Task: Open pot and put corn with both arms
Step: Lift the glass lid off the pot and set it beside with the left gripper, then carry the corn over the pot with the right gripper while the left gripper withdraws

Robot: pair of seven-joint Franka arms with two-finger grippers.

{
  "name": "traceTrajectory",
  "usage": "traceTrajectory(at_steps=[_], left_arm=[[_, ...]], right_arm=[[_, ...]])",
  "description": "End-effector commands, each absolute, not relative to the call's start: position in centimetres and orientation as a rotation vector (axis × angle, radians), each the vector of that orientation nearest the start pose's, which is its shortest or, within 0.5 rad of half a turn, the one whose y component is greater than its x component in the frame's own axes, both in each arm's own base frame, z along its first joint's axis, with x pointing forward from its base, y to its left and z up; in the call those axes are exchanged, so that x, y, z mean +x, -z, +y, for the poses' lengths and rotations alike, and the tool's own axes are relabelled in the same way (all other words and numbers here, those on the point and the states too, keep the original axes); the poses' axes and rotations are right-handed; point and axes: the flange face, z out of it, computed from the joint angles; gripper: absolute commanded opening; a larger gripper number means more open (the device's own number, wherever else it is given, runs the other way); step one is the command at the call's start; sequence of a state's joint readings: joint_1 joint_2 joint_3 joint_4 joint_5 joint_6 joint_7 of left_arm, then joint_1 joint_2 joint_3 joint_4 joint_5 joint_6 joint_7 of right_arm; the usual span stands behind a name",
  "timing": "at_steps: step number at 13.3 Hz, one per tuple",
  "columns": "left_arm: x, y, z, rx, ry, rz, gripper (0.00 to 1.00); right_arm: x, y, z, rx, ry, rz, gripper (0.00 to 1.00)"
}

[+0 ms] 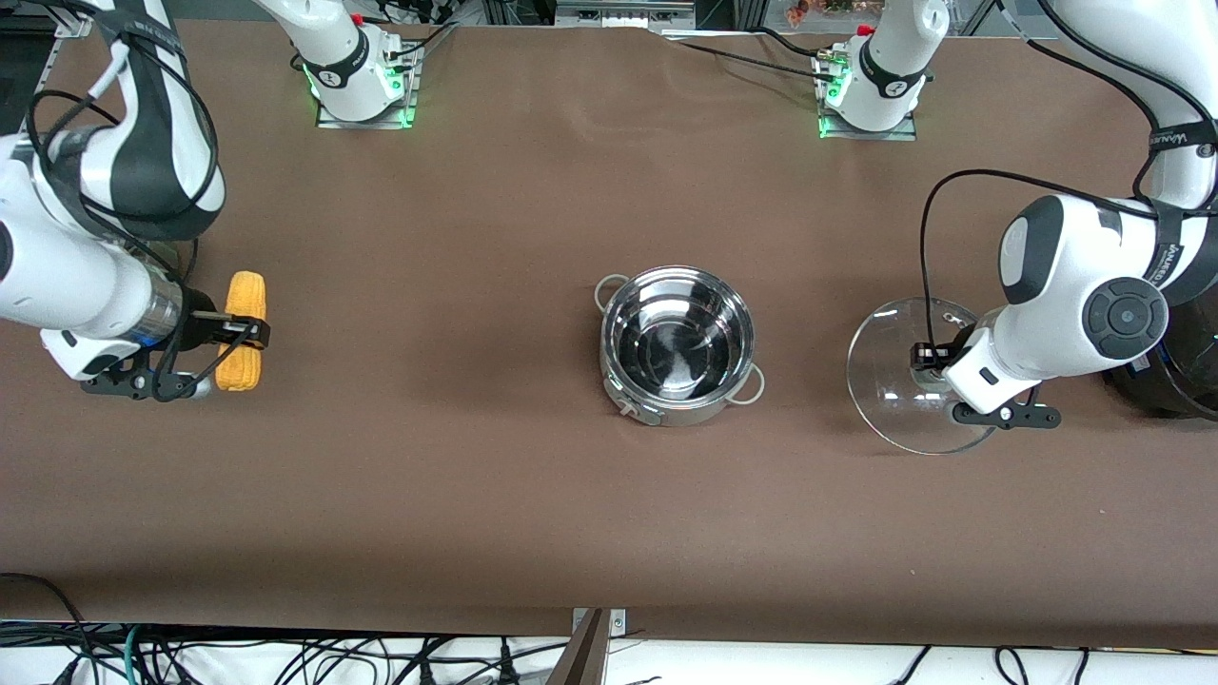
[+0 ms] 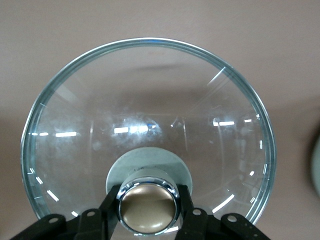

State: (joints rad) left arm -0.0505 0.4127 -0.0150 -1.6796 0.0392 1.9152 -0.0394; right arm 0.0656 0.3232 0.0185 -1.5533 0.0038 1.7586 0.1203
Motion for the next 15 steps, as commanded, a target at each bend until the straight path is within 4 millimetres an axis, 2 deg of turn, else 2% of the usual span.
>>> traceTrajectory(at_steps=[1, 4, 8, 11, 14, 15], left_arm=[[62.3, -32.9, -2.1, -3.083, -0.24, 0.086, 0.0], [60.8, -28.1, 0.2, -3.102, -0.234, 0.043, 0.0], [59.7, -24.7, 1.3, -3.109, -0.261, 0.037, 0.0], [59.2, -22.0, 2.0, -3.141, -0.328, -0.013, 0.0], [59.1, -21.6, 1.9, -3.148, -0.341, -0.025, 0.01], [59.0, -21.5, 1.9, -3.147, -0.348, -0.028, 0.35]], right_arm=[[64.1, -48.5, 8.2, -3.115, -0.202, 0.089, 0.0], [62.8, -49.6, 15.7, -3.087, -0.188, 0.239, 0.0], [60.0, -50.0, 26.5, -3.068, -0.156, 0.307, 0.0], [58.4, -48.6, 33.9, -3.054, -0.115, 0.223, 0.0], [57.3, -46.8, 40.9, -3.058, -0.054, 0.186, 0.0], [57.1, -46.3, 43.1, -3.047, -0.043, 0.202, 0.0]])
